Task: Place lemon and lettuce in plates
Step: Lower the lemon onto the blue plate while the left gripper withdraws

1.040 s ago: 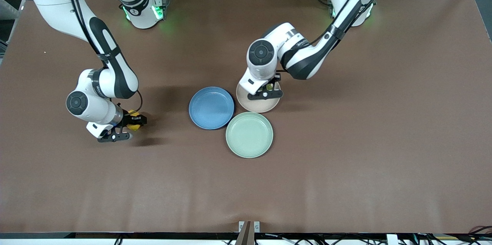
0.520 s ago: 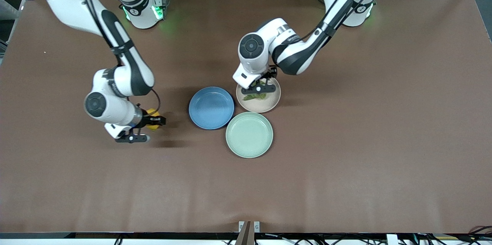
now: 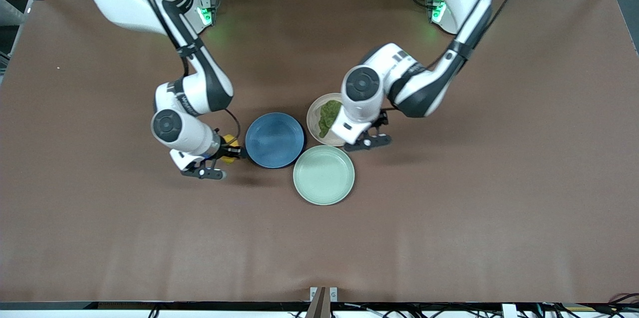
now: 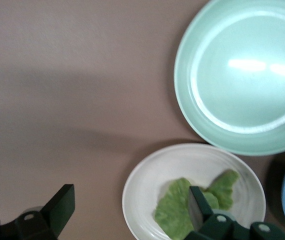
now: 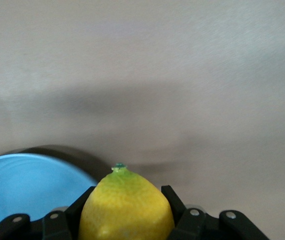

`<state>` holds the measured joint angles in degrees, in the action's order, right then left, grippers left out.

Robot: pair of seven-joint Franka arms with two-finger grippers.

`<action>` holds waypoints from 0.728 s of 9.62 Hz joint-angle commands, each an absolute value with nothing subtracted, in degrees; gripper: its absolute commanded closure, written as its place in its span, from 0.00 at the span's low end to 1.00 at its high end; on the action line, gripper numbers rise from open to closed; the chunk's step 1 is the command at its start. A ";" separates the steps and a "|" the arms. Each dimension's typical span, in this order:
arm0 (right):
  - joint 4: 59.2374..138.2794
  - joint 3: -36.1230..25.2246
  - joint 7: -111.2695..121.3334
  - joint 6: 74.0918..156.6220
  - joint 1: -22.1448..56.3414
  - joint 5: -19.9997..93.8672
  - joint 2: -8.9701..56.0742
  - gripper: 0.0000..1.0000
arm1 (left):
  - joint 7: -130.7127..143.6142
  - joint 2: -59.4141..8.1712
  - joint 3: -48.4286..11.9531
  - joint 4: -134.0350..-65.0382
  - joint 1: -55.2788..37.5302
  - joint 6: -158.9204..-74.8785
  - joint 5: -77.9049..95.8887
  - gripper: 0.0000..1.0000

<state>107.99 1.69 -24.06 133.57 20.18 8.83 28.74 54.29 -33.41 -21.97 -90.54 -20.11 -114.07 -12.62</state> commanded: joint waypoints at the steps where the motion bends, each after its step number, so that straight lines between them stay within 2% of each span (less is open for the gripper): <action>1: 107.31 1.41 -28.29 132.45 23.36 9.76 28.30 0.63 | 52.91 -32.44 -22.24 -90.09 -16.98 -113.38 -14.24 0.00; 5: 106.62 1.41 -30.50 133.24 27.41 9.84 30.23 0.63 | 47.04 -28.57 -22.24 -90.26 -8.81 -112.94 -14.24 0.00; 7: 104.43 1.41 -32.95 133.42 28.91 9.76 32.24 0.63 | 42.83 -26.99 -22.67 -90.70 -6.26 -108.32 -14.24 0.00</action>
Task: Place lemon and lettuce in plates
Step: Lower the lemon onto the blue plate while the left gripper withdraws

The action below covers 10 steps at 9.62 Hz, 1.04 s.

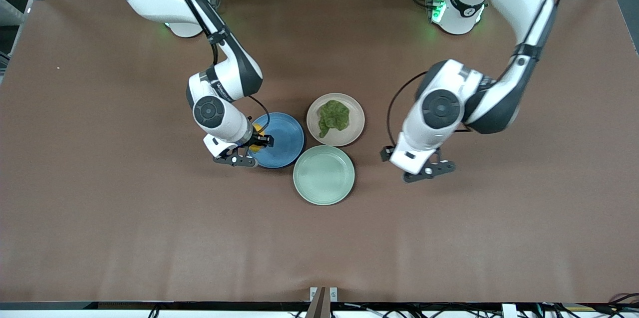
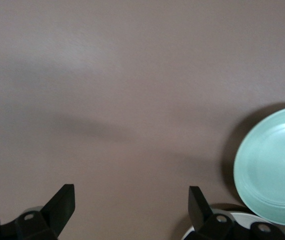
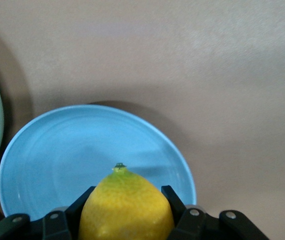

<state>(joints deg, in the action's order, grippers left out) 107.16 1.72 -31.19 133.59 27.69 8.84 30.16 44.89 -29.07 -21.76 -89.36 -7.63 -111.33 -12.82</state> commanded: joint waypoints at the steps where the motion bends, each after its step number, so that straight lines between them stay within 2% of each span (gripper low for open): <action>1: 103.54 1.32 -33.48 133.59 29.44 9.76 33.21 0.63 | 38.80 -25.42 -22.94 -91.14 -4.76 -106.45 -13.89 0.00; 4: 103.62 1.32 -34.19 137.88 31.11 9.76 35.32 0.63 | 32.80 -19.63 -20.22 -96.13 -5.54 -104.59 -11.44 0.00; 7: 103.71 1.32 -34.54 139.22 31.82 9.67 36.12 0.63 | 19.37 -10.57 -11.63 -104.48 -8.43 -104.59 -5.02 0.00; 8: 103.71 1.32 -34.54 139.31 31.90 9.32 36.38 0.60 | 16.46 -8.37 -10.04 -106.33 -8.44 -104.59 -3.70 0.00; 10: 103.80 1.32 -34.54 140.80 31.90 9.23 37.00 0.38 | 14.50 -4.68 -8.00 -106.88 -8.35 -104.59 -1.85 0.00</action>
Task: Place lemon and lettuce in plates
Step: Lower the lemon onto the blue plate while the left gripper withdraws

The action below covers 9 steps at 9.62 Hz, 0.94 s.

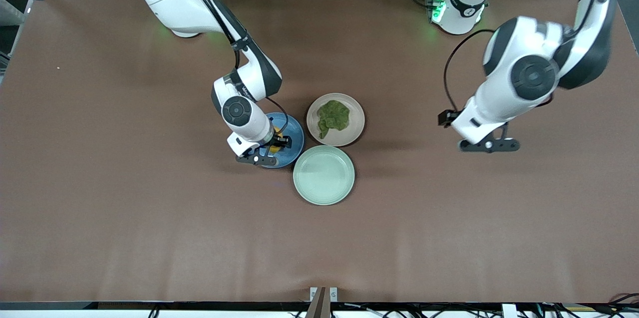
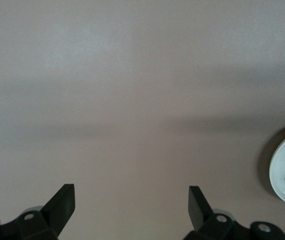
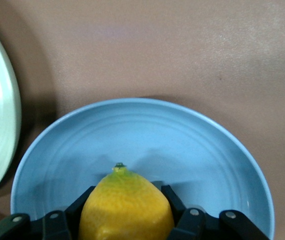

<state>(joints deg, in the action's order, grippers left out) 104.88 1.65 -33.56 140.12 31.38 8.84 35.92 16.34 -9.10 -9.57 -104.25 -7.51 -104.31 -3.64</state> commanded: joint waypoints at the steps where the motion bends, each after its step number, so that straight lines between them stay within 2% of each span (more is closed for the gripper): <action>1: 103.80 1.32 -34.45 140.80 31.99 9.23 37.00 0.27 | 14.50 -3.35 -7.91 -106.70 -8.26 -104.59 -1.85 0.00; 3: 103.89 1.32 -34.54 140.89 31.90 9.23 37.00 0.17 | 15.21 -1.85 -7.91 -105.22 -7.91 -104.68 -1.85 0.00; 6: 103.71 1.32 -34.54 140.71 31.90 9.32 37.00 0.10 | 14.59 0.95 -7.82 -101.17 -6.16 -104.68 -1.32 0.00; 7: 103.62 1.32 -34.54 140.02 31.82 9.49 36.65 0.02 | 14.59 1.31 -7.82 -100.21 -6.15 -104.42 -0.97 0.00; 9: 103.54 1.32 -34.45 139.92 31.55 9.75 36.30 0.00 | 14.68 1.06 -7.91 -99.23 -6.24 -104.24 -0.97 0.00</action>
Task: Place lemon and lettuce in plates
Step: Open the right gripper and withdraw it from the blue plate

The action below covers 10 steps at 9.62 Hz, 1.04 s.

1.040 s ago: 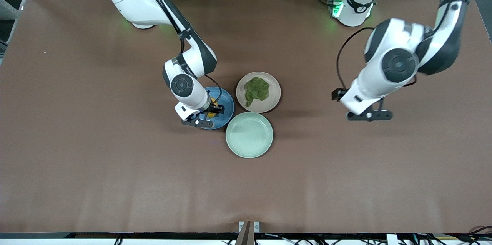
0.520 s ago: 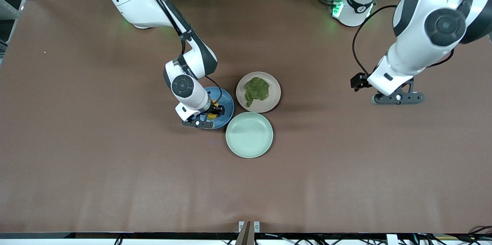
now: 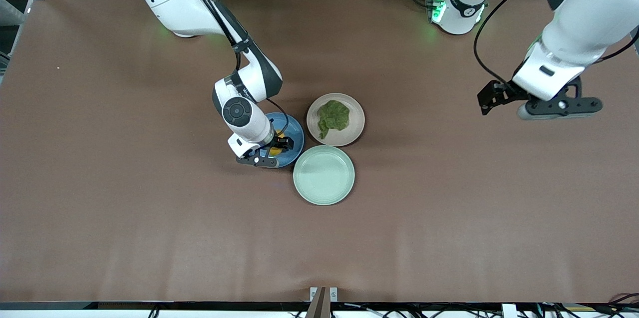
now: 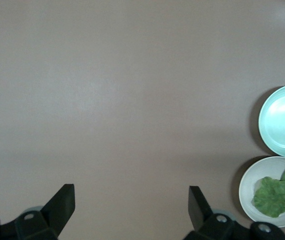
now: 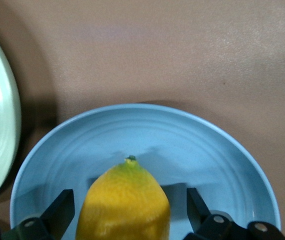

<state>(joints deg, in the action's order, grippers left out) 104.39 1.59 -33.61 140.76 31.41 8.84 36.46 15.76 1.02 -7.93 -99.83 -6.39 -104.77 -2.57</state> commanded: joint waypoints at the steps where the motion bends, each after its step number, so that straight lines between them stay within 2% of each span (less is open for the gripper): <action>1: 103.10 1.41 -34.28 139.75 31.20 9.76 36.21 0.00 | 14.42 1.05 -7.91 -98.10 -6.24 -102.67 -0.97 0.00; 3: 99.60 1.23 -34.28 134.60 30.68 9.84 36.12 0.00 | 5.93 0.53 -7.56 -94.76 -5.98 -96.00 -0.53 0.00; 4: 96.62 1.23 -34.19 130.21 29.80 9.84 36.12 0.00 | 5.02 0.53 -5.38 -92.83 -6.06 -93.54 1.13 0.00; 7: 87.83 1.23 -32.88 118.51 26.82 9.23 36.21 0.00 | 5.01 -0.17 -3.69 -87.90 -6.06 -88.00 2.99 0.00; 10: 83.16 0.97 -23.76 111.03 22.96 8.79 35.69 0.00 | 5.10 -0.44 -3.69 -86.14 -6.06 -85.87 2.46 0.00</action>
